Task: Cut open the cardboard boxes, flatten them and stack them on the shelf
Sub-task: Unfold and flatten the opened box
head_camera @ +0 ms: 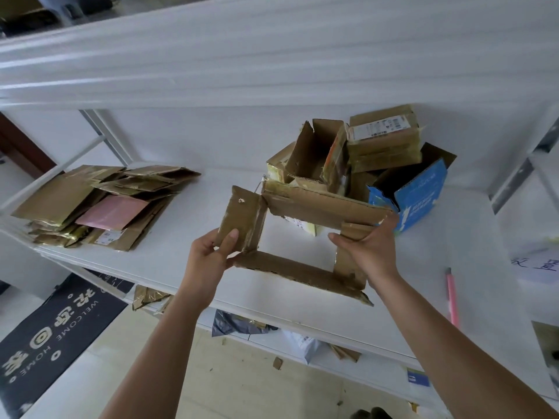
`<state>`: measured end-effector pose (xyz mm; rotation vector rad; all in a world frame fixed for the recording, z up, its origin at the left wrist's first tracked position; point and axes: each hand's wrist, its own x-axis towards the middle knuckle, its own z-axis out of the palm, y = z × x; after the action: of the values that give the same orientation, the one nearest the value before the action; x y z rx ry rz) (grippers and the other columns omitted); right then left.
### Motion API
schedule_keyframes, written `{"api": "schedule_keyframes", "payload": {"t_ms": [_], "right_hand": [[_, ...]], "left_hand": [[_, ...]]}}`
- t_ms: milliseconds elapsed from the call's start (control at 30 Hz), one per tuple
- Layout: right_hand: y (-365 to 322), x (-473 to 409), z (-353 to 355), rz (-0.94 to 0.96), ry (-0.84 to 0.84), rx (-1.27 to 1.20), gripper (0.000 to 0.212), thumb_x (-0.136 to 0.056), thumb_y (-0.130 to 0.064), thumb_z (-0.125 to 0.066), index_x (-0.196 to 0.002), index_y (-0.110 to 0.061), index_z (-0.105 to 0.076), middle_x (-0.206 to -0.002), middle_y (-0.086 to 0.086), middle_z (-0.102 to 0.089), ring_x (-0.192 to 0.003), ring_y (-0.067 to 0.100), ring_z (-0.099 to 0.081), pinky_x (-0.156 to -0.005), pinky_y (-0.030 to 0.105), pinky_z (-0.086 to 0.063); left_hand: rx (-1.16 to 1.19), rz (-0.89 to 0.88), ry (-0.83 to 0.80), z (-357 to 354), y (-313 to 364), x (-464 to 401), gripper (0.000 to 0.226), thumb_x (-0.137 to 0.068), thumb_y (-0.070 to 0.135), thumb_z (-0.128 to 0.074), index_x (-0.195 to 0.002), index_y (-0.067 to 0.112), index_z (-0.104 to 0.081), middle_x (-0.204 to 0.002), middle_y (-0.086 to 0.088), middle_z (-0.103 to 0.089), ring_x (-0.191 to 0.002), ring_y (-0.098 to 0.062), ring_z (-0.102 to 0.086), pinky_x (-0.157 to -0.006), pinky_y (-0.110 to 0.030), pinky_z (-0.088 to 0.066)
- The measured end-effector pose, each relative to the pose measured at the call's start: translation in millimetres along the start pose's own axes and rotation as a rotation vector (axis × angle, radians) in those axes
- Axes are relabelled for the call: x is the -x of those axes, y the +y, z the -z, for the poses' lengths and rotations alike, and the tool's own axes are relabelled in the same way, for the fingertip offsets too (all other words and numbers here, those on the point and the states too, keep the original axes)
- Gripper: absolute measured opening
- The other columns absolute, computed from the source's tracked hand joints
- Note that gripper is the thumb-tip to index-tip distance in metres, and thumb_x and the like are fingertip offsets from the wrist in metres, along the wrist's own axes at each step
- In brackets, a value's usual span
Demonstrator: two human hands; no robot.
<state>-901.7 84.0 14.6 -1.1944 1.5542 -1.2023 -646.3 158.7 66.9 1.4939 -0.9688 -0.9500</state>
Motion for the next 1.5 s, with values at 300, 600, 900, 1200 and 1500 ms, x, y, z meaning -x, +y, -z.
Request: {"api": "schedule_keyframes", "payload": {"t_ms": [300,600,900,1200,1500], "right_hand": [[-15.0,8.2,15.1,-0.038,-0.174,-0.100,0.076,-0.083,-0.012,-0.071,-0.141,-0.028,-0.025,-0.109,-0.005,-0.052,-0.089,0.007,-0.059,-0.058,0.008,-0.049],[-13.3,19.6,29.0,0.219,-0.687,0.271,0.072,-0.092,0.005,-0.045,-0.127,-0.057,-0.050,-0.083,-0.036,-0.059,-0.042,0.002,-0.042,-0.039,0.018,-0.034],[86.6,56.2,-28.4,0.062,-1.146,0.777,0.076,-0.087,0.007,-0.043,-0.149,-0.037,-0.037,-0.162,-0.020,-0.012,-0.151,0.006,-0.005,-0.118,0.030,-0.010],[101.8,32.8,-49.1,0.208,-0.779,0.863,0.041,-0.094,-0.039,-0.061,-0.133,-0.028,-0.056,-0.116,-0.007,-0.046,-0.117,0.015,-0.047,-0.099,0.031,-0.043],[129.2,14.8,-50.1,0.296,-0.803,1.171,0.072,-0.094,-0.069,-0.032,-0.151,-0.032,-0.010,-0.160,-0.006,0.029,-0.146,0.020,0.029,-0.116,0.051,0.018]], "left_hand": [[0.227,0.097,-0.022,-0.8,-9.0,-3.5,0.019,-0.099,0.015,-0.055,-0.098,0.009,-0.073,-0.105,-0.011,-0.074,-0.097,-0.025,-0.072,-0.075,-0.029,-0.059],[0.454,0.462,0.044,27.0,-53.2,-6.1,0.020,-0.103,0.017,-0.046,-0.106,0.008,-0.064,-0.092,-0.010,-0.075,-0.076,-0.019,-0.072,-0.064,-0.027,-0.061],[0.511,0.777,0.241,67.4,-138.7,27.9,0.023,-0.089,0.022,-0.042,-0.093,0.004,-0.057,-0.100,-0.019,-0.058,-0.084,-0.036,-0.058,-0.079,-0.044,-0.048],[-0.289,0.916,-0.009,54.3,-147.7,33.5,0.032,-0.091,0.031,-0.070,-0.101,0.000,-0.066,-0.092,-0.012,-0.071,-0.075,-0.024,-0.066,-0.065,-0.031,-0.053],[-0.252,0.676,0.137,21.6,-148.5,11.3,0.037,-0.100,0.032,-0.053,-0.123,0.003,-0.059,-0.111,-0.011,-0.066,-0.100,-0.027,-0.064,-0.091,-0.044,-0.054]]}}
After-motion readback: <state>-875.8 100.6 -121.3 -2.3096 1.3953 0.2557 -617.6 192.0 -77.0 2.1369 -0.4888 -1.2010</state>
